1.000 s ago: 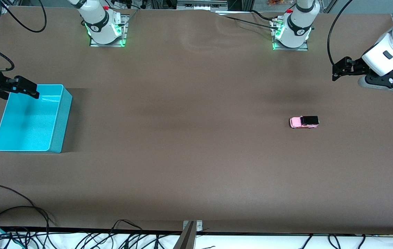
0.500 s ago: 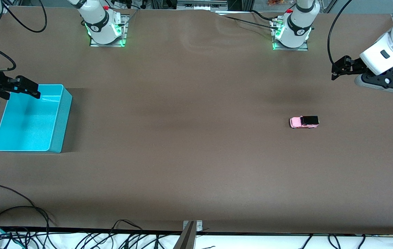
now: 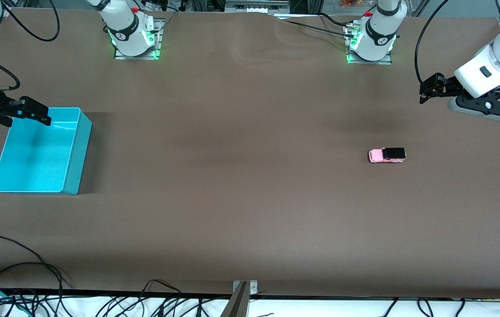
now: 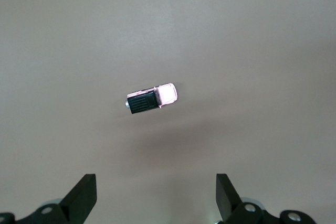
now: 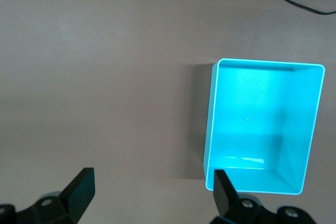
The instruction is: Wind and store pink jeep toy
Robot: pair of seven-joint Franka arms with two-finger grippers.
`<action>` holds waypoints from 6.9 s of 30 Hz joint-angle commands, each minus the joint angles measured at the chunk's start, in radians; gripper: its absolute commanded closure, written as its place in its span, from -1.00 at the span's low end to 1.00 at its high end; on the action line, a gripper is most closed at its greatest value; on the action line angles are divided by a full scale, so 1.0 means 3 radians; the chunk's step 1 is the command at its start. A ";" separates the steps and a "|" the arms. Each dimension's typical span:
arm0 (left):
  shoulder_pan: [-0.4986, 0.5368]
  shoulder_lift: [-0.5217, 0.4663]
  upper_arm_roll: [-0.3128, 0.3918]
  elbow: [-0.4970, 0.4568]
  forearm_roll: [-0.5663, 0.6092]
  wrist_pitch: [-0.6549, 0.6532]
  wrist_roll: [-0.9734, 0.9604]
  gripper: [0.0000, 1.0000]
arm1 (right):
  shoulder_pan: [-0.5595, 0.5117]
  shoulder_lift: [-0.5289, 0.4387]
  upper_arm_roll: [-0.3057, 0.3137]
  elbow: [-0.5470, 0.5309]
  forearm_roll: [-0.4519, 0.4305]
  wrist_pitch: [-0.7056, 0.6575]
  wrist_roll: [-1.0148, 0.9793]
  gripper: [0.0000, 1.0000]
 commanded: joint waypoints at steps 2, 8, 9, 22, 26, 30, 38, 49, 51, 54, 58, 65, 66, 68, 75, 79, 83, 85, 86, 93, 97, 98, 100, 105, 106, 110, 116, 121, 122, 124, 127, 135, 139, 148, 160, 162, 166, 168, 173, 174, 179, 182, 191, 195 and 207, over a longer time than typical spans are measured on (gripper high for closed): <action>-0.0010 -0.0015 -0.0001 -0.0029 -0.0078 0.0047 0.0105 -1.00 | 0.0005 0.0001 -0.0004 0.0057 -0.0022 0.0008 0.0027 -1.00; -0.0015 0.0047 -0.0006 -0.0085 -0.0078 0.0103 0.0299 -1.00 | 0.0010 0.0001 0.0001 0.0057 -0.0022 0.0014 0.0027 -1.00; -0.0015 0.0052 -0.0006 -0.0115 -0.0078 0.0149 0.0360 -1.00 | 0.0010 0.0001 0.0001 0.0057 -0.0022 0.0014 0.0027 -1.00; 0.0000 0.0057 -0.0006 -0.0719 -0.0078 0.0824 0.1679 -1.00 | 0.0005 0.0001 -0.0004 0.0057 -0.0022 0.0014 0.0027 -1.00; 0.0005 0.0062 -0.0006 -0.0928 -0.0078 0.0988 0.2129 -1.00 | 0.0005 0.0006 -0.0004 0.0057 -0.0027 0.0019 0.0027 -1.00; 0.0046 0.0144 -0.0006 -0.1041 -0.0073 0.1136 0.2650 -1.00 | 0.0005 0.0006 -0.0004 0.0057 -0.0033 0.0034 0.0022 -1.00; 0.0261 0.0512 -0.0001 -0.1057 -0.0073 0.1555 0.3608 -1.00 | 0.0005 0.0006 -0.0004 0.0057 -0.0033 0.0034 0.0027 -1.00; 0.0327 0.0788 -0.0006 -0.1179 -0.0073 0.1846 0.4083 -1.00 | 0.0005 0.0011 -0.0004 0.0057 -0.0033 0.0039 0.0027 -1.00; 0.0343 0.0819 -0.0001 -0.1215 -0.0073 0.1949 0.4185 -1.00 | 0.0005 0.0011 -0.0004 0.0057 -0.0033 0.0034 0.0027 -1.00; 0.0343 0.0880 -0.0001 -0.1266 -0.0073 0.2066 0.4334 -1.00 | 0.0005 0.0011 -0.0004 0.0057 -0.0038 0.0039 0.0027 -1.00; 0.0353 0.0931 -0.0006 -0.1363 -0.0068 0.2220 0.4462 -1.00 | 0.0005 0.0016 -0.0004 0.0057 -0.0038 0.0039 0.0027 -1.00; 0.0399 0.1039 -0.0006 -0.1527 -0.0047 0.2522 0.4728 -1.00 | 0.0000 0.0016 -0.0004 0.0057 -0.0038 0.0039 0.0027 -1.00; 0.0414 0.1049 -0.0006 -0.1527 -0.0047 0.2527 0.4753 -1.00 | 0.0000 0.0016 -0.0004 0.0057 -0.0038 0.0039 0.0027 -1.00; 0.0414 0.1064 -0.0006 -0.1527 -0.0027 0.2562 0.4819 -1.00 | 0.0000 0.0016 -0.0004 0.0057 -0.0038 0.0039 0.0027 -1.00; 0.0506 0.1207 -0.0006 -0.1527 -0.0001 0.2747 0.4989 -1.00 | 0.0000 0.0016 -0.0004 0.0057 -0.0038 0.0039 0.0027 -1.00; 0.0521 0.1274 -0.0011 -0.1542 -0.0006 0.2788 0.4989 -1.00 | 0.0000 0.0016 -0.0004 0.0057 -0.0038 0.0039 0.0027 -1.00; 0.0521 0.1315 -0.0026 -0.1542 -0.0006 0.2834 0.4989 -1.00 | 0.0000 0.0016 -0.0004 0.0057 -0.0038 0.0039 0.0027 -1.00; 0.0521 0.1330 -0.0093 -0.1542 -0.0016 0.2880 0.4989 -1.00 | 0.0000 0.0016 -0.0004 0.0057 -0.0038 0.0039 0.0027 -1.00; 0.0521 0.1345 -0.0108 -0.1547 -0.0016 0.2900 0.4989 -1.00 | 0.0005 0.0016 -0.0004 0.0057 -0.0038 0.0039 0.0027 -1.00; 0.0521 0.1371 -0.0134 -0.1547 -0.0021 0.2941 0.4983 -1.00 | 0.0005 0.0016 -0.0004 0.0057 -0.0038 0.0039 0.0027 -1.00; 0.0521 0.1463 -0.0129 -0.1547 -0.0011 0.3074 0.4983 -1.00 | 0.0000 0.0016 -0.0004 0.0057 -0.0038 0.0039 0.0027 -1.00; 0.0521 0.1483 -0.0129 -0.1547 -0.0011 0.3079 0.4983 -1.00 | 0.0000 0.0016 -0.0004 0.0057 -0.0038 0.0039 0.0027 -1.00; 0.0521 0.1494 -0.0129 -0.1547 -0.0011 0.3079 0.4983 -1.00 | 0.0000 0.0016 -0.0004 0.0057 -0.0038 0.0039 0.0027 -1.00; 0.0521 0.1494 -0.0134 -0.1547 -0.0011 0.3079 0.4989 -0.61 | 0.0000 0.0016 -0.0004 0.0057 -0.0038 0.0039 0.0027 -1.00; 0.0521 0.1494 -0.0129 -0.1547 -0.0011 0.3079 0.4989 -0.35 | 0.0000 0.0016 -0.0004 0.0057 -0.0038 0.0039 0.0027 -1.00; 0.0527 0.1499 -0.0129 -0.1563 -0.0027 0.3069 0.4983 0.47 | 0.0000 0.0016 -0.0004 0.0057 -0.0038 0.0039 0.0027 -1.00; 0.0527 0.1504 -0.0134 -0.1568 -0.0021 0.3069 0.4989 0.84 | 0.0000 0.0016 -0.0004 0.0057 -0.0038 0.0039 0.0027 -1.00; 0.0527 0.1504 -0.0134 -0.1568 -0.0021 0.3069 0.4989 0.89 | 0.0000 0.0016 -0.0004 0.0057 -0.0038 0.0039 0.0027 -1.00; 0.0527 0.1504 -0.0134 -0.1568 -0.0021 0.3069 0.4989 0.89 | 0.0000 0.0016 -0.0004 0.0057 -0.0038 0.0039 0.0027 -1.00; 0.0527 0.1504 -0.0134 -0.1568 -0.0021 0.3069 0.4989 0.89 | 0.0000 0.0016 -0.0009 0.0057 -0.0038 0.0039 0.0027 -1.00; 0.0527 0.1504 -0.0134 -0.1568 -0.0021 0.3069 0.4989 0.88 | 0.0000 0.0016 -0.0004 0.0057 -0.0038 0.0039 0.0027 -1.00; 0.0527 0.1535 -0.0129 -0.1568 -0.0037 0.3033 0.4994 0.86 | 0.0000 0.0026 -0.0009 0.0057 -0.0038 0.0039 0.0027 -1.00; 0.0552 0.1586 -0.0113 -0.1568 -0.0032 0.3023 0.5039 0.86 | 0.0000 0.0026 -0.0009 0.0057 -0.0038 0.0039 0.0027 -1.00; 0.0915 0.1714 -0.0108 -0.1522 -0.0011 0.3023 0.5397 0.86 | 0.0000 0.0026 -0.0009 0.0057 -0.0038 0.0039 0.0027 -1.00; 0.1391 0.2000 -0.0093 -0.1343 -0.0006 0.3023 0.5852 0.81 | 0.0000 0.0026 -0.0004 0.0057 -0.0038 0.0039 0.0027 -1.00; 0.1426 0.2000 -0.0078 -0.1338 -0.0006 0.3023 0.5898 0.81 | 0.0000 0.0026 -0.0004 0.0057 -0.0038 0.0039 0.0027 -1.00; 0.1488 0.2036 -0.0011 -0.1272 -0.0006 0.3023 0.6021 0.81 | 0.0000 0.0026 -0.0004 0.0057 -0.0038 0.0039 0.0027 -1.00; 0.1498 0.2056 0.0025 -0.1226 -0.0006 0.3023 0.6062 0.81 | 0.0000 0.0026 -0.0009 0.0057 -0.0038 0.0039 0.0027 -1.00; 0.1519 0.2072 0.0127 -0.1205 -0.0006 0.3023 0.6159 0.81 | 0.0000 0.0026 -0.0009 0.0057 -0.0038 0.0039 0.0027 -1.00; 0.1524 0.2082 0.0132 -0.1180 -0.0006 0.3023 0.6175 0.81 | 0.0000 0.0026 -0.0009 0.0057 -0.0038 0.0039 0.0027 -1.00; 0.1575 0.2113 0.0153 -0.1113 -0.0006 0.3023 0.6318 0.81 | 0.0000 0.0026 -0.0009 0.0057 -0.0038 0.0039 0.0027 -1.00; 0.1611 0.2133 0.0178 -0.1057 -0.0006 0.3023 0.6374 0.81 | 0.0000 0.0026 -0.0009 0.0057 -0.0038 0.0039 0.0027 -1.00; 0.1646 0.2164 0.0260 -0.0985 -0.0006 0.3023 0.6476 0.81 | 0.0000 0.0026 -0.0004 0.0057 -0.0038 0.0039 0.0027 -1.00; 0.1646 0.2169 0.0265 -0.0980 -0.0006 0.3023 0.6492 0.77 | 0.0000 0.0026 -0.0009 0.0057 -0.0038 0.0039 0.0027 -1.00; 0.1657 0.2021 0.0240 -0.0853 -0.0037 0.2834 0.6487 -1.00 | 0.0000 0.0026 -0.0009 0.0057 -0.0038 0.0039 0.0027 -1.00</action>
